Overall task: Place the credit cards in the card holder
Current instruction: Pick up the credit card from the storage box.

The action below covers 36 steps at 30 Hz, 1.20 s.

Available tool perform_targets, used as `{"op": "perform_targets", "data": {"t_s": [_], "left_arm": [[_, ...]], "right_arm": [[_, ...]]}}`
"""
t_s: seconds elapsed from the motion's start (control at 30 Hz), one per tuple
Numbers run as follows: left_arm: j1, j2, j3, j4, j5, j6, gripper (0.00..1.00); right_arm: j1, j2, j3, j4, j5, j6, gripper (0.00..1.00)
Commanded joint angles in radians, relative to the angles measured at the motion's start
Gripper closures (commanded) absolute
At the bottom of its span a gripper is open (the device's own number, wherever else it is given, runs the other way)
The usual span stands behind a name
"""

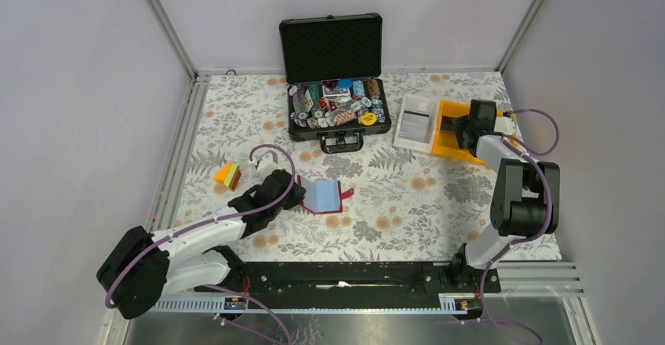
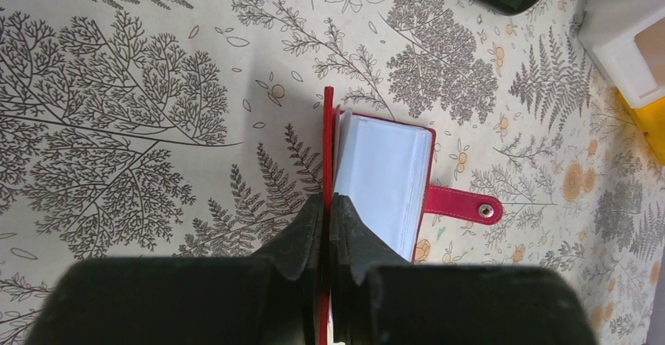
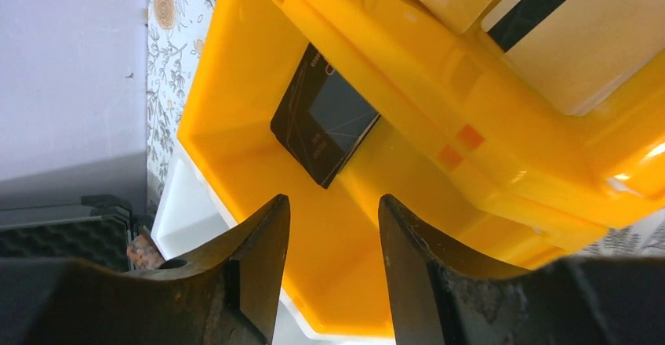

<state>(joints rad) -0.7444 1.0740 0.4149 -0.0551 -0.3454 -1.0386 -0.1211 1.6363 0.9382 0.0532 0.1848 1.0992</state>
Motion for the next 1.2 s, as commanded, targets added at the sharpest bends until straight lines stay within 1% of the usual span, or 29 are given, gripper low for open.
{"op": "perform_targets", "data": {"t_s": [0.0, 0.17, 0.27, 0.43, 0.63, 1.0, 1.17], "left_arm": [[0.006, -0.011, -0.001, 0.080, -0.014, -0.011, 1.00], [0.007, -0.009, 0.002, 0.080, -0.013, -0.001, 1.00], [0.008, -0.011, 0.002, 0.080, -0.015, 0.003, 1.00], [0.012, -0.010, 0.004, 0.082, -0.010, 0.010, 1.00], [0.017, -0.019, 0.001, 0.080, -0.014, 0.018, 1.00], [0.024, -0.019, -0.002, 0.090, -0.004, 0.029, 1.00], [0.026, -0.024, -0.004, 0.089, -0.002, 0.031, 1.00]], "right_arm": [[0.053, 0.042, 0.079, -0.005, 0.165, 0.082, 0.46], [0.097, 0.092, 0.124, -0.046, 0.263, 0.142, 0.44], [0.111, 0.129, 0.167, -0.114, 0.302, 0.169, 0.42], [0.115, 0.174, 0.202, -0.158, 0.328, 0.214, 0.40], [0.114, 0.223, 0.220, -0.178, 0.317, 0.247, 0.38], [0.114, 0.295, 0.283, -0.193, 0.342, 0.234, 0.39], [0.115, 0.332, 0.322, -0.239, 0.359, 0.235, 0.45]]}}
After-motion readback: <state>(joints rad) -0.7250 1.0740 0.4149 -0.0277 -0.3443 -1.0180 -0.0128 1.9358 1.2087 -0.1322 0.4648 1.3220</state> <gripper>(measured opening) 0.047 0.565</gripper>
